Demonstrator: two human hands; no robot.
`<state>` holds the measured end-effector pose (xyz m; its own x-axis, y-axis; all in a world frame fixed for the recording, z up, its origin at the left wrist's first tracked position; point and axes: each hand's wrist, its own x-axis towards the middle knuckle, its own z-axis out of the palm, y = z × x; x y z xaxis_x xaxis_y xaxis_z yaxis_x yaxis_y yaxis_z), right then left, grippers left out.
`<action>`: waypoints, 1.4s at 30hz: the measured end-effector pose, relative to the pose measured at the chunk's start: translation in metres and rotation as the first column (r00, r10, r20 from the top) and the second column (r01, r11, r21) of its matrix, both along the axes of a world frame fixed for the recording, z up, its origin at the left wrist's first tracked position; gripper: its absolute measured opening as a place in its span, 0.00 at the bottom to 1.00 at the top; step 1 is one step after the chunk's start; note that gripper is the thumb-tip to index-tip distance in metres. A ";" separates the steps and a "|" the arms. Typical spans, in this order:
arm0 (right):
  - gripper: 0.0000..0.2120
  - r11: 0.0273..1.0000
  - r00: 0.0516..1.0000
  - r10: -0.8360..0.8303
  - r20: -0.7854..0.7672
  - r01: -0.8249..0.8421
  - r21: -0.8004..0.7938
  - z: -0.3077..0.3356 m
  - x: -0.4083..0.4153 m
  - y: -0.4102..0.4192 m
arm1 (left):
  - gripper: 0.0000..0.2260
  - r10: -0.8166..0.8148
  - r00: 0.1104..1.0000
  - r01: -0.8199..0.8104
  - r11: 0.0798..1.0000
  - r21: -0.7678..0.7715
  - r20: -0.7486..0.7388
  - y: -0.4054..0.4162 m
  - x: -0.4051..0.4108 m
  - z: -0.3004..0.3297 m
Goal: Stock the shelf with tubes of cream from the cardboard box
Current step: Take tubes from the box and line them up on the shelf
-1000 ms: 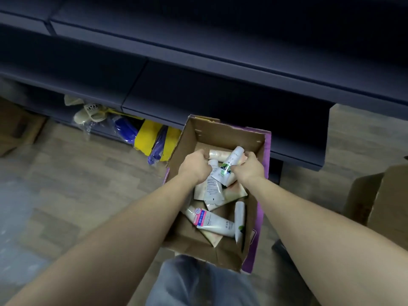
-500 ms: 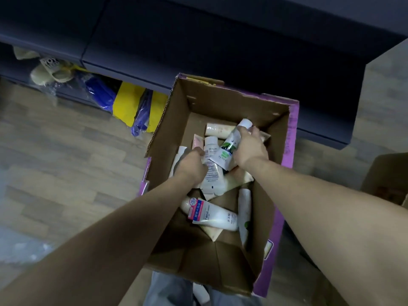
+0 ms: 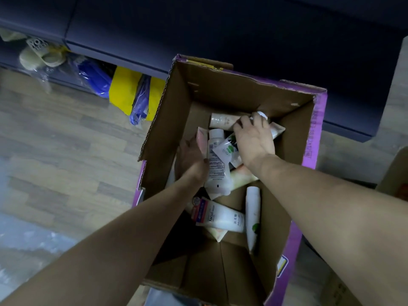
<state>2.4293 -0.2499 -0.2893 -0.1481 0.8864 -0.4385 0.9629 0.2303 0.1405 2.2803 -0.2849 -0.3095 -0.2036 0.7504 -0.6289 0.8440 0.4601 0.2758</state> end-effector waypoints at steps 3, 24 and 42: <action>0.20 0.999 0.999 -0.025 -0.042 0.026 0.024 0.002 0.001 -0.001 | 0.27 0.037 0.999 -0.037 0.999 0.015 0.008 0.000 0.000 -0.004; 0.20 0.780 0.645 -0.612 -0.456 0.589 -0.213 0.005 -0.010 -0.037 | 0.30 -0.349 0.908 0.341 0.937 -0.078 -0.232 -0.045 0.009 0.006; 0.27 0.447 0.277 -0.865 -0.418 0.805 -0.390 0.029 -0.016 -0.076 | 0.23 0.703 0.557 -0.551 0.711 -0.437 0.442 -0.033 -0.019 0.058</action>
